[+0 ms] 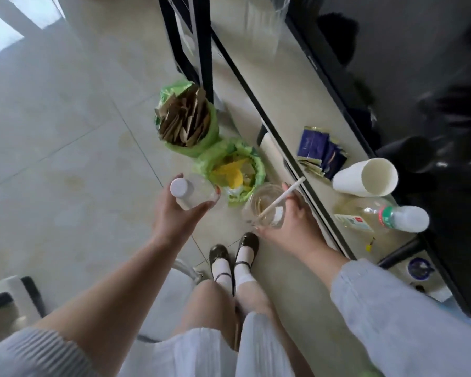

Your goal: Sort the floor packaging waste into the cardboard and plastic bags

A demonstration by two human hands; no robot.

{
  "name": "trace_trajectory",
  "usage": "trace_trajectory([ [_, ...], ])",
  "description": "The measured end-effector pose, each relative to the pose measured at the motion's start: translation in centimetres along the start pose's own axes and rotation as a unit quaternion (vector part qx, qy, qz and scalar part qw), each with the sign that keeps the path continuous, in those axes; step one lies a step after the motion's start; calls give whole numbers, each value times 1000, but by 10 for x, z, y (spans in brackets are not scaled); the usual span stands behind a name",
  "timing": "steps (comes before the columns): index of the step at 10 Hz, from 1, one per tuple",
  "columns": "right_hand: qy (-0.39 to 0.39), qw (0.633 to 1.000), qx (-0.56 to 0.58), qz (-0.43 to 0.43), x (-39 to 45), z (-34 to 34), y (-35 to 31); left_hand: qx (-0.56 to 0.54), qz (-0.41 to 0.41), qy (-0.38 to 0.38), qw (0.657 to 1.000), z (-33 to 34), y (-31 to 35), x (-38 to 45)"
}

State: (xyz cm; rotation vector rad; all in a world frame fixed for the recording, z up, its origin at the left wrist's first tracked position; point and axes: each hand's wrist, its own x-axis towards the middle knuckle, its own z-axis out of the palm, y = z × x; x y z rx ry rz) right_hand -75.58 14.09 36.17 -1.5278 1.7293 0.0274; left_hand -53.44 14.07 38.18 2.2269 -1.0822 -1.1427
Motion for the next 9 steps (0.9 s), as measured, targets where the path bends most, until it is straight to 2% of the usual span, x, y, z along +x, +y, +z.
trace_trajectory([
  [2, -26, 999, -11, 31, 93, 28, 2, 2, 11, -19, 1000, 40, -17, 83],
  [4, -36, 997, -19, 64, 190, 90, 17, 47, 26, -71, 996, 96, -66, 177],
  [6, -46, 992, -55, 105, 257, 149, 43, 111, 54, -140, 982, 144, -116, 246],
  [7, -23, 992, -102, 69, 279, 171, 53, 187, 48, -147, 970, 162, -127, 265],
  [9, -39, 986, -136, 89, 295, 169, 48, 119, 56, -190, 973, 165, -121, 276],
])
